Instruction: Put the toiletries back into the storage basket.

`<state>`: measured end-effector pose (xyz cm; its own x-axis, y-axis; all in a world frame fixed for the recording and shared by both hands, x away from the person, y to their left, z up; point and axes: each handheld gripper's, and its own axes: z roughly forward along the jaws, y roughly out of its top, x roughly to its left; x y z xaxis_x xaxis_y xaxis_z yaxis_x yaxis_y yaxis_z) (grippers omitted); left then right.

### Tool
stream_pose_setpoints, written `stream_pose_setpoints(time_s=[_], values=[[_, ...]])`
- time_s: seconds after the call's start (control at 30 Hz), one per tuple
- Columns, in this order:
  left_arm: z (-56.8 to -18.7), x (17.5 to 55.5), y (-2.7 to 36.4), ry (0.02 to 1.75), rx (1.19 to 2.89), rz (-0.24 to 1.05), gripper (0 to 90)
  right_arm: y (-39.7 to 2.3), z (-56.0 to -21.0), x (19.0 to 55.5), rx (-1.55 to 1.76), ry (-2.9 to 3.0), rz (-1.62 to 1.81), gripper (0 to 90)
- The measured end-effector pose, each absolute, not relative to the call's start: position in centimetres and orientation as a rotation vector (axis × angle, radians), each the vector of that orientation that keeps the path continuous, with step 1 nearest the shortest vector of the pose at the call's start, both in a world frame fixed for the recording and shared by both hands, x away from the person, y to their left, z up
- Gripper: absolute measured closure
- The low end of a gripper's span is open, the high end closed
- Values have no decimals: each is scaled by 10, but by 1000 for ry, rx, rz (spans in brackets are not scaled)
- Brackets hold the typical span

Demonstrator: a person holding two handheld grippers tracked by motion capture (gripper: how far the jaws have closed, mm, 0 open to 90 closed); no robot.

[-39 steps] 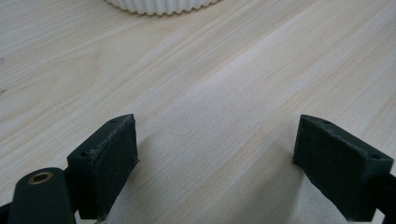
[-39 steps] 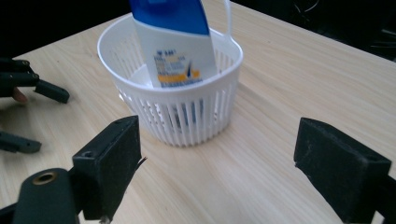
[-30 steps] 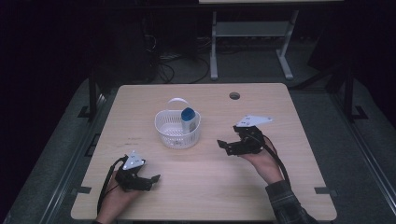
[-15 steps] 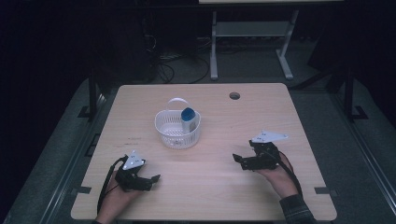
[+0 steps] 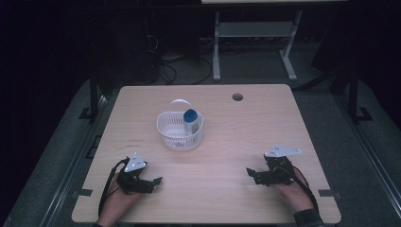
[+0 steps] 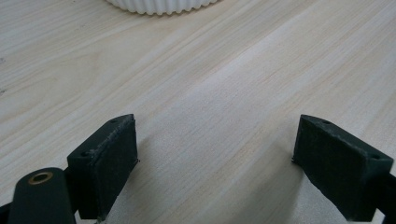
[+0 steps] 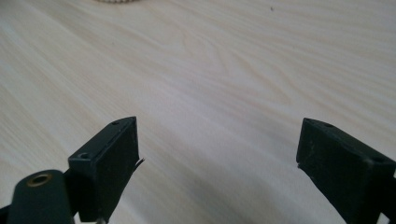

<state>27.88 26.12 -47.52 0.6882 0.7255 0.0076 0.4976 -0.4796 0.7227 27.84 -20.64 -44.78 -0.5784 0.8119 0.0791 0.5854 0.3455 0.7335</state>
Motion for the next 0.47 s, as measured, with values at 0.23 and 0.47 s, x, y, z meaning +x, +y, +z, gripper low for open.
stream_pose_setpoints(time_s=[0.23, 0.47], values=[[-475, 279, 261, 934, 2179, 407, 127, -214, -458, 267, 1271, 2321, 1026, 110], [-475, 279, 261, 932, 2180, 408, 127, -218, -463, 265, 1289, 2319, 998, 107]])
